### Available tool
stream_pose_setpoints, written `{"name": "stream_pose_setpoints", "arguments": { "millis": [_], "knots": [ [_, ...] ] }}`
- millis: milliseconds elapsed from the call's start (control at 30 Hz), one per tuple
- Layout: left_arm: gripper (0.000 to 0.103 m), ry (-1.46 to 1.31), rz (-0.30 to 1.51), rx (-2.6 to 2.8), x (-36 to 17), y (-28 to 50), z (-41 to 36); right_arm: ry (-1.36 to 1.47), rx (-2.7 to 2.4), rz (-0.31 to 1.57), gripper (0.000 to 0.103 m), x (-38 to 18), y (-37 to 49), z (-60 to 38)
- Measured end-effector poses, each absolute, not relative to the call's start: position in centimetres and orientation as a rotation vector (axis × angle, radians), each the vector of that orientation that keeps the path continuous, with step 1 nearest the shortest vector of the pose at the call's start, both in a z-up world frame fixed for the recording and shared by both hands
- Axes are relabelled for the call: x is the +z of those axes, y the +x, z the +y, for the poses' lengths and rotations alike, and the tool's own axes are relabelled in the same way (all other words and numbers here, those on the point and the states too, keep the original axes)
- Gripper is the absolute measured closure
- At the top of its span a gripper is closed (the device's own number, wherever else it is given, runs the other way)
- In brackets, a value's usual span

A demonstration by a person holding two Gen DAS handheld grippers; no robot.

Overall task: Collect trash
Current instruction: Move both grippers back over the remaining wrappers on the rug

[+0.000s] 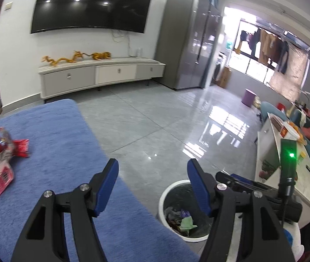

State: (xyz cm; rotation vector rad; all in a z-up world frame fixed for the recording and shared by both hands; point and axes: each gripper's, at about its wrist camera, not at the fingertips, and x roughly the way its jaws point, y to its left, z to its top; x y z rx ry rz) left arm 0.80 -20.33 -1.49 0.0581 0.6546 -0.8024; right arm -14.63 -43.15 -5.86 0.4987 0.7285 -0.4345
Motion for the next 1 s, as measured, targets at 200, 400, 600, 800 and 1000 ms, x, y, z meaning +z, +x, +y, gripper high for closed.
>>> {"name": "stream_pose_setpoints", "arguments": {
  "millis": [200,400,600,800,1000],
  "knots": [
    [0.031,0.011,0.656,-0.717,-1.3,1.2,-16.5,0.432,-0.396,0.714,0.048,-4.6,-13.6,-40.8],
    [0.03,-0.03,0.672,-0.667,-1.6,1.9,-13.6,0.385,-0.366,0.727,0.046,-4.1,-12.7,-38.8],
    [0.03,-0.07,0.673,-0.638,-1.7,2.2,-11.0,0.339,-0.345,0.741,0.045,-3.7,-11.7,-36.8],
    [0.029,-0.104,0.671,-0.608,-1.7,3.0,-9.0,0.296,-0.326,0.755,0.044,-3.5,-10.9,-35.1],
    [0.029,-0.147,0.684,-0.578,-2.3,4.0,-6.9,0.259,-0.31,0.773,0.044,-3.6,-9.8,-33.5]
  ]
}}
